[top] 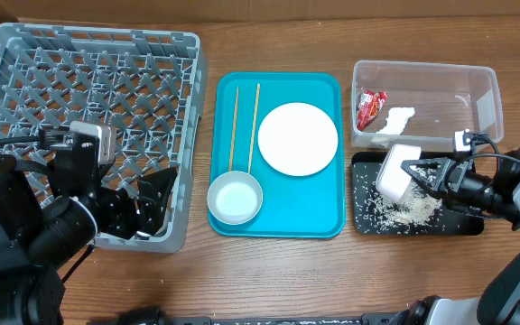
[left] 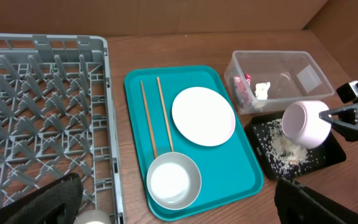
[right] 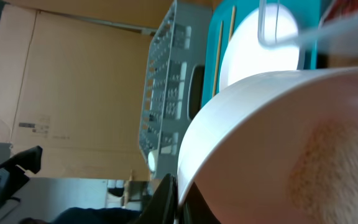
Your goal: Sort waste into correct bins and load items into the dishwasher
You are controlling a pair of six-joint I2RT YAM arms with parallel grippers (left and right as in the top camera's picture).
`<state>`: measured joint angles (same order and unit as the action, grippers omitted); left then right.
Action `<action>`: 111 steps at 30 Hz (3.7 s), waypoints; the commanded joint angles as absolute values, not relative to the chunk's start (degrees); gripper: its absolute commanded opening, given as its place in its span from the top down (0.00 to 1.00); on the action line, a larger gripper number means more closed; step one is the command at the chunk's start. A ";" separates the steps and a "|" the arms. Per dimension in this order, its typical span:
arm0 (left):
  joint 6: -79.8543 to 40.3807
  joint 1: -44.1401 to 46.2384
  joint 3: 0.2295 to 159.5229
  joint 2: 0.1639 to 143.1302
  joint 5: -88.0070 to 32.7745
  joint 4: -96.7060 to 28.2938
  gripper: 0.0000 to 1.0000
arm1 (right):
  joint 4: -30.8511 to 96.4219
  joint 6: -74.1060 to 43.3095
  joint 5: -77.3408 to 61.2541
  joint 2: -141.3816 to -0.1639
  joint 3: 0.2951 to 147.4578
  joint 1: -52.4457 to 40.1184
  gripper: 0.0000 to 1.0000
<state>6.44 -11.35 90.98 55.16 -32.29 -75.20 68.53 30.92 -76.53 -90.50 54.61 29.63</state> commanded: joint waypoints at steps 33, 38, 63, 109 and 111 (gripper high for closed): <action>7.53 -11.18 91.61 55.02 -32.40 -75.18 0.00 | 77.95 34.02 -83.57 -87.85 56.38 30.48 0.96; 7.53 -11.18 91.61 55.02 -32.40 -75.18 0.00 | 85.65 39.09 -75.20 -83.66 58.43 22.02 0.96; 7.53 -11.18 91.61 55.02 -32.40 -75.18 0.00 | 45.34 -20.21 -0.27 -94.37 63.22 -42.26 0.96; 7.53 -11.18 91.61 55.07 -32.40 -75.18 0.00 | 60.88 -8.32 17.65 -39.55 77.93 -31.75 0.00; 7.53 -11.18 91.61 55.05 -32.40 -75.18 0.00 | 59.81 -8.27 16.86 -35.90 75.18 -25.17 0.00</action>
